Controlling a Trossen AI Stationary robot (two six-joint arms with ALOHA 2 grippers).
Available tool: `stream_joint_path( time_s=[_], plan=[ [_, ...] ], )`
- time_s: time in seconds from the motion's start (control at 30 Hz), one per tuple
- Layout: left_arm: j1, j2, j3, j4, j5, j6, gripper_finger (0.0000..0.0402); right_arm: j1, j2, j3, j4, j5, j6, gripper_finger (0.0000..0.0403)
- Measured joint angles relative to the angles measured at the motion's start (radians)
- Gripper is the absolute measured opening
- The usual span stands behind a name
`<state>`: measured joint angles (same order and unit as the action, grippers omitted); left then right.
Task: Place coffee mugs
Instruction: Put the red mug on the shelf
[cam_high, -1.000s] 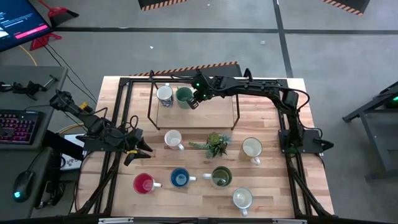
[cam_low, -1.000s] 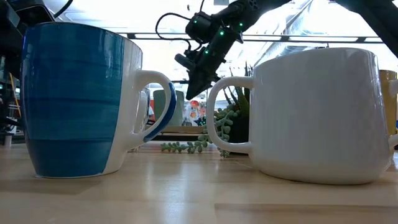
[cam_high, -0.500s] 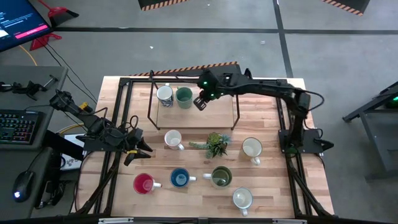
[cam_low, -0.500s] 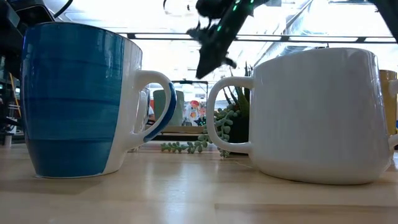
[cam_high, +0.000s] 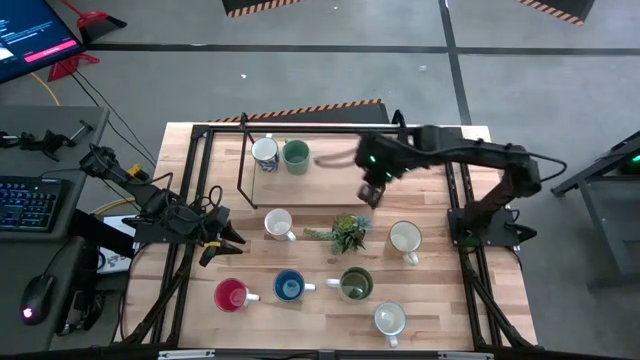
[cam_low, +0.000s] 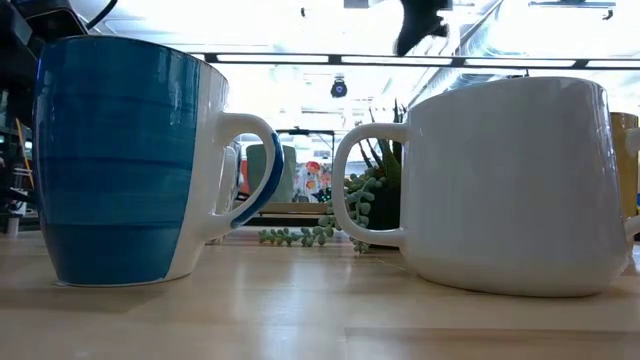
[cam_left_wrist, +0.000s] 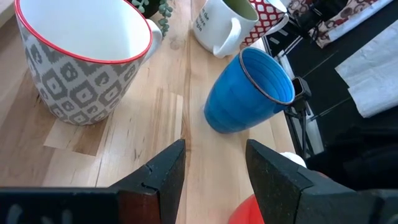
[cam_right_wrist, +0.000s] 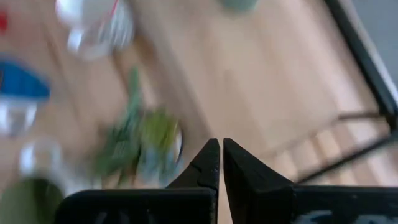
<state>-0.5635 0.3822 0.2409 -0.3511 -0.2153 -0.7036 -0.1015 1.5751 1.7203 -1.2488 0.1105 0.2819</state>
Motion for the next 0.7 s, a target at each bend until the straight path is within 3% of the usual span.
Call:
stream_joint_path(
  time_s=[0.17, 0.33, 0.7],
  plan=[
    [0.0, 0.0, 0.0, 0.001, 0.0, 0.0, 0.0158, 0.12, -0.059, 0.0, -0.195, 0.027, 0.063, 0.0],
    [0.0, 0.0, 0.0, 0.003, 0.0, 0.0, 0.0159, 0.24, -0.149, 0.0, -0.258, 0.156, 0.197, 0.0],
    [0.0, 0.0, 0.0, 0.003, 0.0, 0.0, 0.0158, 0.481, -0.345, -0.04, -0.21, 0.644, 0.263, 0.0]
  ],
)
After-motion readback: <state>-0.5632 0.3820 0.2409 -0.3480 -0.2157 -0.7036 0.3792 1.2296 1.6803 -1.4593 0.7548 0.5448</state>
